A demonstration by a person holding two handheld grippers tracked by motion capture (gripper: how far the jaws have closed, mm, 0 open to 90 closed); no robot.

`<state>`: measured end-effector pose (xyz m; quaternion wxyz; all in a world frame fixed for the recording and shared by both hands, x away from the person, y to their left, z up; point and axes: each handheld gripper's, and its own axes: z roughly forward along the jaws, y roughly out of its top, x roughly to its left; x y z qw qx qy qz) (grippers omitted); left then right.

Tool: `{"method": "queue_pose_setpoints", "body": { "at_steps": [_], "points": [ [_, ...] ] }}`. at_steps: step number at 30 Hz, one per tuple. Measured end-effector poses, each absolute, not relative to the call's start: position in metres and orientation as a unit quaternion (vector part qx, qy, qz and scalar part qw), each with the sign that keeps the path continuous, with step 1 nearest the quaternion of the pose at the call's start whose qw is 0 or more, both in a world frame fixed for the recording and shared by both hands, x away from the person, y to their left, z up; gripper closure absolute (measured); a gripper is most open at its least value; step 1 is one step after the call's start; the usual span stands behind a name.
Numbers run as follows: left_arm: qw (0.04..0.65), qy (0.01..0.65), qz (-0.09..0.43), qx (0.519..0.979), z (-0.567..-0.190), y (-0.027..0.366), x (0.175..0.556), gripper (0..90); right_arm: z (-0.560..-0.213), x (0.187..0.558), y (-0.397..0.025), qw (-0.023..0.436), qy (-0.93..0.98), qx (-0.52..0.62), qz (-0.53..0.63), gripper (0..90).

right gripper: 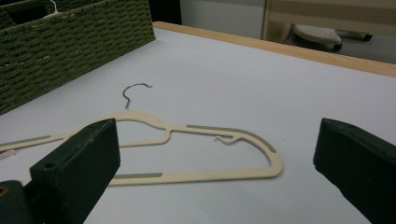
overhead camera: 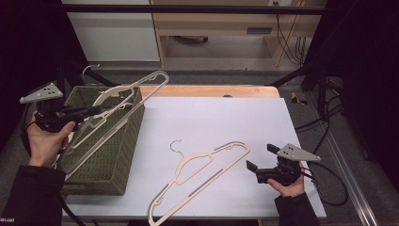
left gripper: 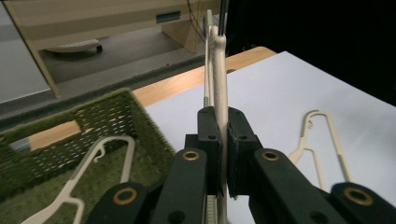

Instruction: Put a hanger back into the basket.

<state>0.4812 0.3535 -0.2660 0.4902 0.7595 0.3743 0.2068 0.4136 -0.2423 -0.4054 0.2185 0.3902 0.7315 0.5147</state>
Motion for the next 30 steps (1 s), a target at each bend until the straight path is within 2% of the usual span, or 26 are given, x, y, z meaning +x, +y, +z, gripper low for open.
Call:
{"method": "queue_pose_setpoints", "body": {
  "at_steps": [12,30],
  "points": [
    [0.474,0.405,0.222,0.750,-0.286,0.399,0.492,86.1,-0.407,0.415,-0.241,0.217,0.735,0.389,0.512,1.5],
    [0.453,0.428,0.224,0.749,-0.310,0.436,0.491,86.1,-0.408,0.415,-0.240,0.217,0.736,0.390,0.508,1.7]
  ]
}}
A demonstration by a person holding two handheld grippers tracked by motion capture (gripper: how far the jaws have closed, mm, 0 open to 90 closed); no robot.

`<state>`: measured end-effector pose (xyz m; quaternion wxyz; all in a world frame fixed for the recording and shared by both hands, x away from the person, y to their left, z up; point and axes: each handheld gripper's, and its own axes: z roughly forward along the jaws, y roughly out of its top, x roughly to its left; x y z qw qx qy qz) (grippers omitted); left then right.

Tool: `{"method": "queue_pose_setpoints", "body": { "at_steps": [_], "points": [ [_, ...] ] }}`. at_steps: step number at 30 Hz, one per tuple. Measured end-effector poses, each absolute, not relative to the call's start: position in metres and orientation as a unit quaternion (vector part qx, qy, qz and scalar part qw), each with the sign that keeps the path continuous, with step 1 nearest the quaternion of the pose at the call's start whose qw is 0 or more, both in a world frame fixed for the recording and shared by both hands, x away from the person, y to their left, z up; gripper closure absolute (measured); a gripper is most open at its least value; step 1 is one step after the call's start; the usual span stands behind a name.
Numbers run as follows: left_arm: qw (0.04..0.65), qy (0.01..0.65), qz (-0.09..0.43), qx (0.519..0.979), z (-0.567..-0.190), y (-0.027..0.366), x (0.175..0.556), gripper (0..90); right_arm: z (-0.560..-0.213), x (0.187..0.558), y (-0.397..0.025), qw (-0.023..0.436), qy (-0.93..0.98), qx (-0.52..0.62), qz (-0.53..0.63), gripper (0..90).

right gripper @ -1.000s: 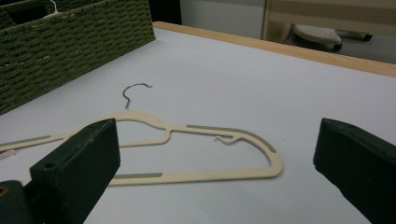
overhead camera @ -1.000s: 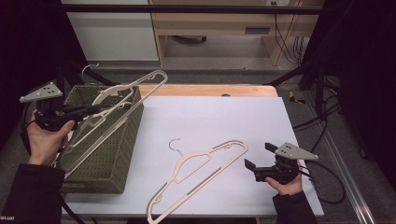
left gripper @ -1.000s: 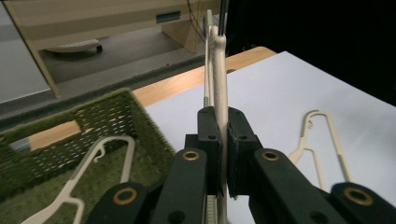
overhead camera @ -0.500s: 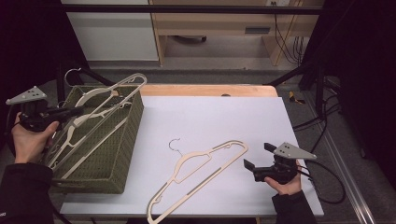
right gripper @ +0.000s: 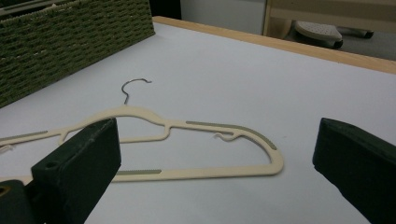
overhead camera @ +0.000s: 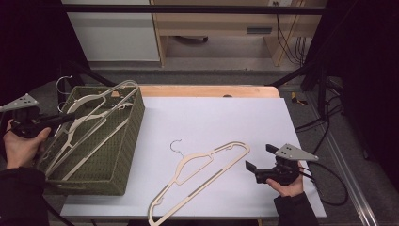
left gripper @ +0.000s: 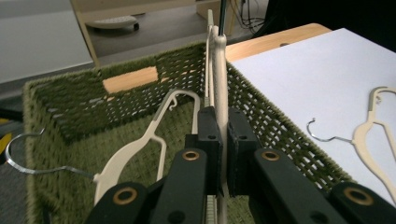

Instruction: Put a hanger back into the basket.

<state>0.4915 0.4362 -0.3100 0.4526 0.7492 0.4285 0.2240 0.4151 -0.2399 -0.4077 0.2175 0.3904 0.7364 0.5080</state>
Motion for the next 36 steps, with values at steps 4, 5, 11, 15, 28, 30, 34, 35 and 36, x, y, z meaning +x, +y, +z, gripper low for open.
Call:
{"method": "queue_pose_setpoints", "body": {
  "at_steps": [4,5,11,15,28,30,34,35,36],
  "points": [
    [0.444,0.435,0.223,0.751,-0.319,0.438,0.492,86.1,-0.408,0.415,-0.240,0.218,0.737,0.390,0.507,1.7],
    [0.442,0.437,0.220,0.752,-0.321,0.437,0.492,86.1,-0.408,0.415,-0.240,0.218,0.737,0.390,0.507,1.7],
    [0.431,0.451,0.204,0.754,-0.337,0.431,0.493,86.1,-0.408,0.415,-0.240,0.218,0.736,0.391,0.508,1.7],
    [0.427,0.459,0.196,0.754,-0.347,0.428,0.494,86.0,-0.408,0.415,-0.240,0.218,0.737,0.390,0.507,1.7],
    [0.415,0.499,0.184,0.738,-0.370,0.419,0.500,84.5,-0.408,0.415,-0.240,0.218,0.736,0.391,0.508,1.7],
    [0.407,0.505,0.189,0.737,-0.371,0.420,0.501,84.0,-0.407,0.415,-0.240,0.219,0.736,0.391,0.509,1.7],
    [0.398,0.514,0.205,0.732,-0.373,0.422,0.501,83.2,-0.407,0.414,-0.240,0.218,0.735,0.391,0.509,1.8],
    [0.392,0.515,0.212,0.732,-0.373,0.423,0.502,83.0,-0.407,0.415,-0.240,0.218,0.736,0.390,0.509,1.8],
    [0.389,0.517,0.214,0.731,-0.373,0.424,0.503,82.8,-0.407,0.415,-0.240,0.217,0.736,0.391,0.509,1.8]
  ]
}}
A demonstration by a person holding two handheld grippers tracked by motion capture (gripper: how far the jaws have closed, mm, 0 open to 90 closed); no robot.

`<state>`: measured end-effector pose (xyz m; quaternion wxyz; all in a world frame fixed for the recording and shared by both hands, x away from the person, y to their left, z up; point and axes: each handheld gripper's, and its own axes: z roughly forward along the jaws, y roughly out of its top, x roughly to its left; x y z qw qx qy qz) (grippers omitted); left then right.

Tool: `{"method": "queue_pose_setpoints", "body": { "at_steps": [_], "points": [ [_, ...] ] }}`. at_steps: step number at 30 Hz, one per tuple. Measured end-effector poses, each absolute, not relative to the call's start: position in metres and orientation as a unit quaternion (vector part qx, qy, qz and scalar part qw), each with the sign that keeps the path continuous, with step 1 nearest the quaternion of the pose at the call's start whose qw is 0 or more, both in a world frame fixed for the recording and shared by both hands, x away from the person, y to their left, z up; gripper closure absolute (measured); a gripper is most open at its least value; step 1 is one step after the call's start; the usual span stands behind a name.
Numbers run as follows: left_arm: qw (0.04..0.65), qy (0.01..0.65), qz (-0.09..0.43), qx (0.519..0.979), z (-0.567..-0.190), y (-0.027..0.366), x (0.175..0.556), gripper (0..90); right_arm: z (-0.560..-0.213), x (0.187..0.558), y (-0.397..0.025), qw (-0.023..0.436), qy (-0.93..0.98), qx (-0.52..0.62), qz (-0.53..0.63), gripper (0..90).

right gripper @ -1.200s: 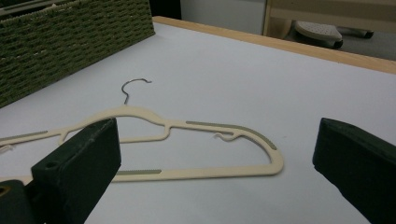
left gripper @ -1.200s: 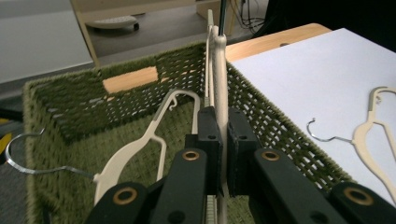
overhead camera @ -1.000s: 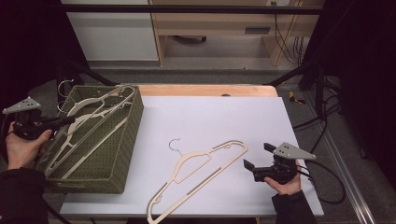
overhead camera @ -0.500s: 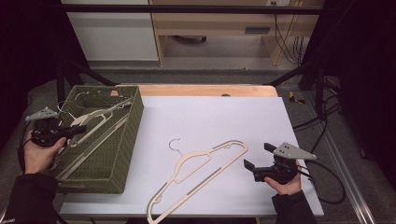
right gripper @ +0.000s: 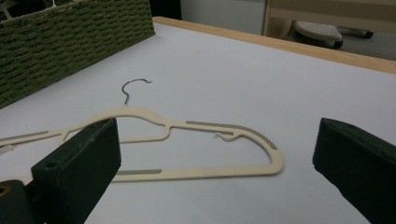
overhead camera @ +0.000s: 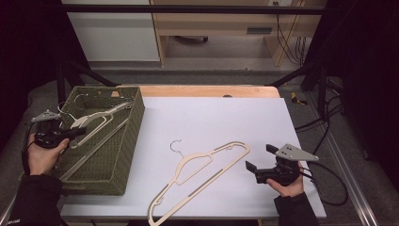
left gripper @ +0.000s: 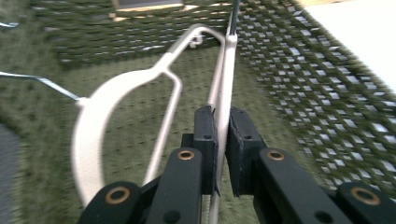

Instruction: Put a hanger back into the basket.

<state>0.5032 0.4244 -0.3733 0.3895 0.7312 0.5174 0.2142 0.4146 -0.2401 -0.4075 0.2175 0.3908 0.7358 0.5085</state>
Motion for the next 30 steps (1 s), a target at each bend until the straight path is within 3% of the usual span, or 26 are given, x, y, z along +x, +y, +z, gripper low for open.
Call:
{"method": "queue_pose_setpoints", "body": {
  "at_steps": [5,18,22,30],
  "points": [
    [0.364,0.538,0.236,0.723,-0.376,0.429,0.508,81.4,-0.408,0.415,-0.240,0.217,0.737,0.391,0.508,1.8],
    [0.310,0.599,0.240,0.699,-0.388,0.441,0.518,78.4,-0.407,0.415,-0.240,0.217,0.736,0.390,0.509,1.8],
    [0.269,0.613,0.239,0.704,-0.393,0.444,0.518,76.2,-0.408,0.415,-0.240,0.216,0.738,0.389,0.508,1.8],
    [0.271,0.625,0.224,0.697,-0.391,0.450,0.513,72.2,-0.408,0.415,-0.240,0.216,0.738,0.390,0.507,1.8]
  ]
}}
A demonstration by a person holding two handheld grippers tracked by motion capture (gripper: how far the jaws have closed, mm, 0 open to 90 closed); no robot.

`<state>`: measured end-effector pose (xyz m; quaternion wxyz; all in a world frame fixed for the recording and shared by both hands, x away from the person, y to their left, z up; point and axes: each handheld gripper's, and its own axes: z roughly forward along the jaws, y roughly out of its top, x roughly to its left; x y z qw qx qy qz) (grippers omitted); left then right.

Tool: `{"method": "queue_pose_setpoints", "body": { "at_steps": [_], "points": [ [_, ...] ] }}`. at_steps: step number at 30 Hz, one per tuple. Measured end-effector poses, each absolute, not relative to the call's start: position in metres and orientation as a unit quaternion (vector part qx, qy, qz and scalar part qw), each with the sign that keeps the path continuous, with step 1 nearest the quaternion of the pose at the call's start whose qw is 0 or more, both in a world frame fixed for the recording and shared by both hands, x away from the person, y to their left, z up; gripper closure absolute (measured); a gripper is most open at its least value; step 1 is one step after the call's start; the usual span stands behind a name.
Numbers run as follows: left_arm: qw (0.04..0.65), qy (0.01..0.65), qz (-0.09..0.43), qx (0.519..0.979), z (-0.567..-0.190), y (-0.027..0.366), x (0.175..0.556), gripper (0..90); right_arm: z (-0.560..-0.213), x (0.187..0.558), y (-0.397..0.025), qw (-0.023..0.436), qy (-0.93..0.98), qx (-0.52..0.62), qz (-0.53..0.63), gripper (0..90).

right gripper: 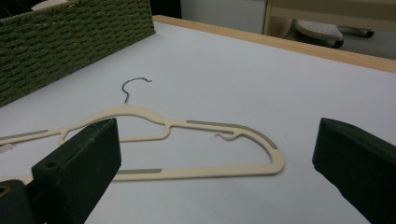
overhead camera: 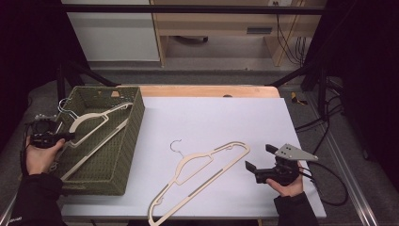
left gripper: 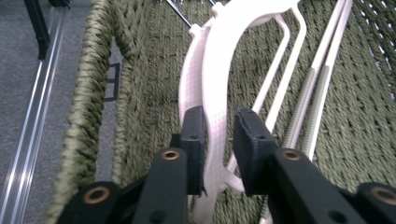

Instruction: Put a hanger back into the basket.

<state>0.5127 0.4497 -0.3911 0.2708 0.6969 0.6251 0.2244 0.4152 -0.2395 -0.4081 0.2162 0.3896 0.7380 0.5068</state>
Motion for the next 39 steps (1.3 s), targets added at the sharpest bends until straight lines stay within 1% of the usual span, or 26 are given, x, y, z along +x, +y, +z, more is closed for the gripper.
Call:
{"method": "queue_pose_setpoints", "body": {
  "at_steps": [1,4,7,8,9,10,11,14,15,17,18,21,25,30,39],
  "points": [
    [0.275,0.626,0.224,0.694,-0.390,0.450,0.511,71.8,-0.408,0.415,-0.239,0.216,0.738,0.390,0.506,1.9],
    [0.288,0.623,0.226,0.691,-0.385,0.450,0.507,66.3,-0.409,0.416,-0.239,0.216,0.739,0.389,0.506,1.8],
    [0.303,0.614,0.235,0.690,-0.380,0.448,0.504,57.8,-0.409,0.416,-0.239,0.216,0.739,0.390,0.505,1.8],
    [0.323,0.605,0.248,0.684,-0.373,0.445,0.500,54.2,-0.409,0.416,-0.239,0.216,0.739,0.390,0.505,1.8],
    [0.323,0.605,0.248,0.684,-0.373,0.445,0.500,51.4,-0.409,0.416,-0.239,0.216,0.739,0.390,0.505,1.8],
    [0.342,0.596,0.252,0.682,-0.368,0.442,0.497,51.4,-0.409,0.416,-0.239,0.216,0.739,0.390,0.505,1.8],
    [0.363,0.581,0.262,0.680,-0.361,0.436,0.492,45.1,-0.408,0.415,-0.239,0.216,0.738,0.390,0.507,1.8],
    [0.396,0.558,0.264,0.680,-0.349,0.421,0.483,37.2,-0.407,0.415,-0.240,0.217,0.735,0.392,0.508,1.7],
    [0.406,0.540,0.272,0.685,-0.345,0.416,0.481,34.9,-0.407,0.416,-0.241,0.217,0.735,0.392,0.510,1.8],
    [0.426,0.518,0.279,0.687,-0.339,0.404,0.475,30.8,-0.407,0.415,-0.242,0.216,0.734,0.391,0.511,1.6],
    [0.426,0.518,0.279,0.687,-0.339,0.404,0.475,29.2,-0.406,0.415,-0.241,0.216,0.733,0.392,0.512,1.4],
    [0.477,0.479,0.274,0.684,-0.327,0.382,0.462,23.9,-0.406,0.416,-0.242,0.216,0.729,0.396,0.515,0.9],
    [0.506,0.440,0.275,0.689,-0.320,0.360,0.450,16.6,-0.405,0.416,-0.242,0.211,0.722,0.402,0.521,0.7],
    [0.530,0.402,0.266,0.698,-0.319,0.332,0.437,12.4,-0.405,0.416,-0.241,0.213,0.723,0.404,0.519,0.6],
    [0.537,0.359,0.239,0.725,-0.337,0.280,0.424,12.0,-0.407,0.417,-0.239,0.212,0.737,0.394,0.507,0.5]
  ]
}}
